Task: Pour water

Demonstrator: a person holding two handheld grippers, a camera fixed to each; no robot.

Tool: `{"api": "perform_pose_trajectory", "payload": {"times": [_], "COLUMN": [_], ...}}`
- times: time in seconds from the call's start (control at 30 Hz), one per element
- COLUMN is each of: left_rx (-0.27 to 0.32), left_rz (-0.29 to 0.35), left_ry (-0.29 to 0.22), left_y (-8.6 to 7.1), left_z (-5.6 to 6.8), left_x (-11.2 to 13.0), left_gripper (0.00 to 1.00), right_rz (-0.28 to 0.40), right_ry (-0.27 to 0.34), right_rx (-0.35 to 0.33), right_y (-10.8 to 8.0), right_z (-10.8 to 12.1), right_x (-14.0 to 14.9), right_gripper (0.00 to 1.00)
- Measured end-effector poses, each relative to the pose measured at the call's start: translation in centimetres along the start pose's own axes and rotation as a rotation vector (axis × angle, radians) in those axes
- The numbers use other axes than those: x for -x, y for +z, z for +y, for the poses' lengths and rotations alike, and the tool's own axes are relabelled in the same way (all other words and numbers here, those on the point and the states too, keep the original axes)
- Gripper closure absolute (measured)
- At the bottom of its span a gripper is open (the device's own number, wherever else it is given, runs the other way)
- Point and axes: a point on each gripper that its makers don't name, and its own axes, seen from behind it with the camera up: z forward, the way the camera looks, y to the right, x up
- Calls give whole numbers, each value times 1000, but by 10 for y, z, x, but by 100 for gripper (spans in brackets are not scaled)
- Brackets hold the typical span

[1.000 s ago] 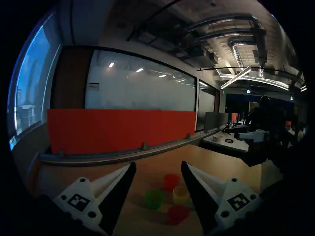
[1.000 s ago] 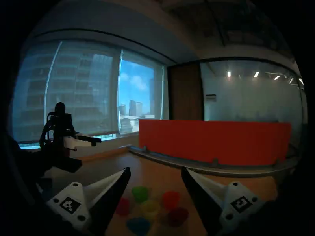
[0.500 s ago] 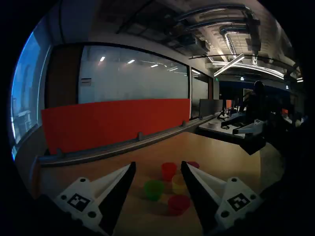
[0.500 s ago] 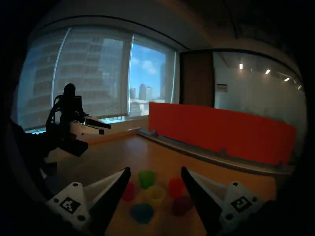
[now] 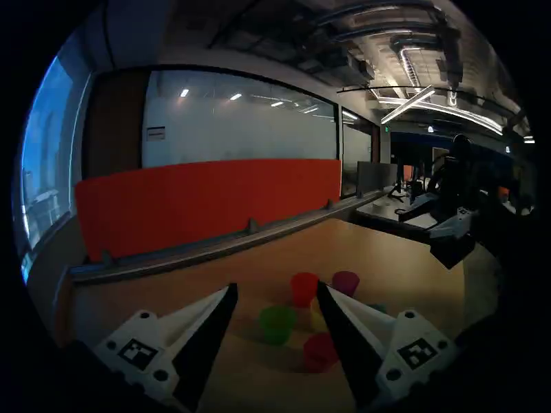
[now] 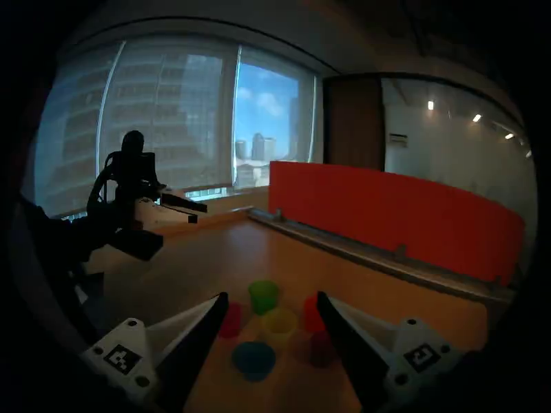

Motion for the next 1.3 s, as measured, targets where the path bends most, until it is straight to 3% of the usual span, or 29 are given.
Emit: {"api": "perform_pose_trajectory", "payload": {"times": [0.7,1.3], "left_rx": [29,26], "left_rz": [-105,-176], "left_ry": [-4,5], "left_y": [28,51], "left_z": [-1,-4], "left_x": [62,98], "left_gripper": [15,15], "right_rz": [-123,-205], "right_ry": [0,-18], "right_rx": [-20,-36], "right_y": [22,38], "right_z": [-4,-13], "right_x": [70,118], "right_gripper": [1,1]}}
